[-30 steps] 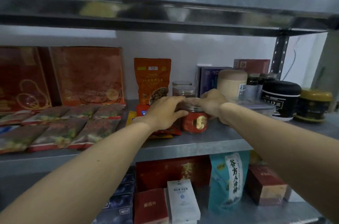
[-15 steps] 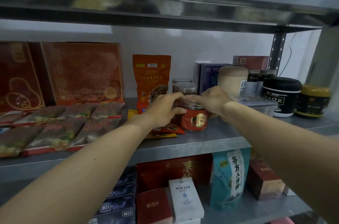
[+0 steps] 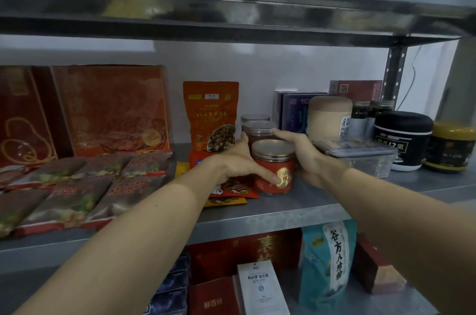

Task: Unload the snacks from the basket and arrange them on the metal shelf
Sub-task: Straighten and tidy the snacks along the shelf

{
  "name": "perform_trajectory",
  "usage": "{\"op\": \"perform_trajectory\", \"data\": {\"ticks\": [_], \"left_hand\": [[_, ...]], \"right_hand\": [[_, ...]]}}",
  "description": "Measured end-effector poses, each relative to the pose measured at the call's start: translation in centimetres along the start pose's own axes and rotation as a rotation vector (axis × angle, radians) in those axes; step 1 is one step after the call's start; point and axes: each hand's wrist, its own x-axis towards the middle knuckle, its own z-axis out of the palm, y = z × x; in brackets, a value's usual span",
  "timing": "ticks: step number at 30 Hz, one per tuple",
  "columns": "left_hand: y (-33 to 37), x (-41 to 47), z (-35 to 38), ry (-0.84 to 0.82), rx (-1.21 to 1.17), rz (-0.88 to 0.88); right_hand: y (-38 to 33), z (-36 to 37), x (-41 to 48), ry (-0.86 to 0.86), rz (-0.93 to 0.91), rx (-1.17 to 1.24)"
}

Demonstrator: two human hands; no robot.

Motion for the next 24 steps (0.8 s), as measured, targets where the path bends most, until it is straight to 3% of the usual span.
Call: {"op": "perform_trajectory", "data": {"ticks": [9, 24], "left_hand": [[0.2, 0.9, -0.2, -0.099, -0.024, 0.021], [0.9, 1.1, 0.4, -0.101, 0.036, -0.02]], "right_hand": [[0.8, -0.3, 1.4, -0.081, -0.063, 0.209], [0.4, -0.8, 1.4, -0.068, -0.054, 0.177]]}}
